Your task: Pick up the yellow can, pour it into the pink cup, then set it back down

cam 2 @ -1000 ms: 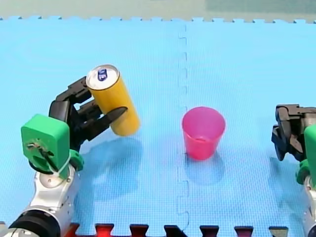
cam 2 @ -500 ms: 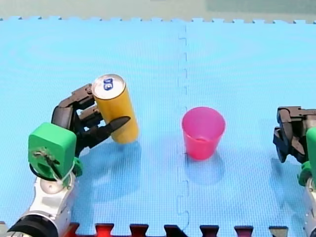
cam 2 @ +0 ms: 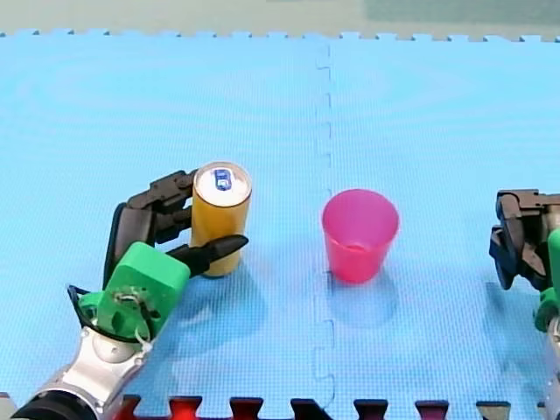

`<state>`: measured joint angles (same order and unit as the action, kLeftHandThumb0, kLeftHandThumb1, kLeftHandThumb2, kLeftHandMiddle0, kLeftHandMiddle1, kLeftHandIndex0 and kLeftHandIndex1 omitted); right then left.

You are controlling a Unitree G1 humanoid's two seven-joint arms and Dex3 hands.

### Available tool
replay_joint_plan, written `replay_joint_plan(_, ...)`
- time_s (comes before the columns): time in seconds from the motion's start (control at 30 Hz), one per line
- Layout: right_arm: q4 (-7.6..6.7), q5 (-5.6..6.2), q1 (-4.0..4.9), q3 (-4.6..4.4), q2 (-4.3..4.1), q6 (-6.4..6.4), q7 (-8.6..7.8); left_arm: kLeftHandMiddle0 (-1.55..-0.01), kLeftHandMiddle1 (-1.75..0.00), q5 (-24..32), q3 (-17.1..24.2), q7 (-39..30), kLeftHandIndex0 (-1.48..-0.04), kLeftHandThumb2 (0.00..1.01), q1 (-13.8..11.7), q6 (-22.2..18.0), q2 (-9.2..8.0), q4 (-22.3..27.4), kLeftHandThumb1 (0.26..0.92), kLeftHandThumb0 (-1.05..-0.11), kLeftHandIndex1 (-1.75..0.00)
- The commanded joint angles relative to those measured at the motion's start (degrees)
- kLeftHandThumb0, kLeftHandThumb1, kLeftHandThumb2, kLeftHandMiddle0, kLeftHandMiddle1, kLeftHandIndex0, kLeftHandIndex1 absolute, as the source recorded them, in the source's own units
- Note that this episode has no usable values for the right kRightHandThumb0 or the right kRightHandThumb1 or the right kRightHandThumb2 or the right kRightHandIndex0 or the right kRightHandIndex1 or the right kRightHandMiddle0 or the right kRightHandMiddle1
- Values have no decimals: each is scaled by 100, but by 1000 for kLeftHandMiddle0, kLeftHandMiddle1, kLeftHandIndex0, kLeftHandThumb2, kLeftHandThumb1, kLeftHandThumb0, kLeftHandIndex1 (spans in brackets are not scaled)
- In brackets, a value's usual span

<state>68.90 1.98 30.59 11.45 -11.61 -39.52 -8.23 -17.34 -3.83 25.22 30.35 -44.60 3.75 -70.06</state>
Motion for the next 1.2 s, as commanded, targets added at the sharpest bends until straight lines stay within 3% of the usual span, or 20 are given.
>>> replay_joint_plan(0.0,-14,25,8,14,-36,-11,0,-1267,-4,-51,-61,73,-1186,4,34,59,-35,-39,818,-371,0)
replay_joint_plan(0.7,6,12,15,11,-100,-13,9,-1296,-13,348,69,-131,-1184,1,95,213,55,-134,833,-394,0)
replay_joint_plan(1.17,11,11,31,12,-131,10,12,-1317,-18,404,167,-241,-1187,0,12,19,-140,-222,833,-391,-1)
